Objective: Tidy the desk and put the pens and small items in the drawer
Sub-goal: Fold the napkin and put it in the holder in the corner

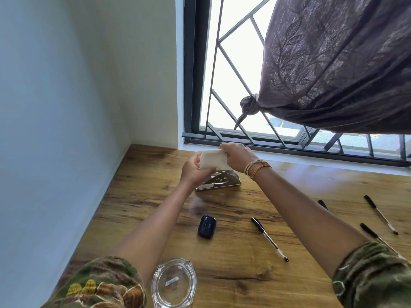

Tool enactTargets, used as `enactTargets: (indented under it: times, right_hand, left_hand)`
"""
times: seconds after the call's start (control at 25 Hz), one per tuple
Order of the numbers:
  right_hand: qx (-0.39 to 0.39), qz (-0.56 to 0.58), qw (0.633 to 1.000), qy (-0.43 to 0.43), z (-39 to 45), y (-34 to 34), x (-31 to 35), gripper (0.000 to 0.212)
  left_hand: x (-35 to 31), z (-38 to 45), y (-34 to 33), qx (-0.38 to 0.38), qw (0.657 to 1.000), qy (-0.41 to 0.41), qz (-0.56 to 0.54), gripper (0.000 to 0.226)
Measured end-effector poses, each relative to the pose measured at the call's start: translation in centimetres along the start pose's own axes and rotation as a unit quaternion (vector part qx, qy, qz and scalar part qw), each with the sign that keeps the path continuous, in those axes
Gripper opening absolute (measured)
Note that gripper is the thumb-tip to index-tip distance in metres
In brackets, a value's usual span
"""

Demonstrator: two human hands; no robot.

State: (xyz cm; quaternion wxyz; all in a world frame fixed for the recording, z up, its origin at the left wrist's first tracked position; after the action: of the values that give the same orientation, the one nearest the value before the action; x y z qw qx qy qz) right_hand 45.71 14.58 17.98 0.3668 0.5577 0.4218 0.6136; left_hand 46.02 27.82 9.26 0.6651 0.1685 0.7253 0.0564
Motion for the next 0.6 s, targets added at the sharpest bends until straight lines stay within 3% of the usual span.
enactTargets:
  times: [0.24,0.48,0.6]
  right_hand:
    - [0.050,0.025,0.998,0.008,-0.2,-1.0,0.1,0.042]
    - [0.020,0.014,0.999,0.025,-0.6,-1.2,0.1,0.041]
    - [0.009,0.001,0.999,0.038,-0.8,-1.5,0.1,0.036]
  left_hand:
    - [0.1,-0.2,0.5,-0.047,0.993,0.011,0.103,0.025]
    - [0.9,-0.4,0.9,-0.097,0.987,0.009,0.129,0.021]
    - [1.1,-0.3,0.5,-0.085,0.984,0.001,0.160,0.023]
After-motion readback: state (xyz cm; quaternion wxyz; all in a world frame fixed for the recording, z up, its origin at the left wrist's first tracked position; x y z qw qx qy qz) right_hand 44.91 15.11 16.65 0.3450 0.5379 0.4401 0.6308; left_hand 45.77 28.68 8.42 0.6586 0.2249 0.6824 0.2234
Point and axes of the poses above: each hand's wrist, its own z-axis towards the middle knuckle, its own y-axis out of the back of the hand, x = y × z, the point moved 10 cm from there along z, towards the middle knuckle, and after that the axes turned 11 degrees about z, right-handed, at the moved point
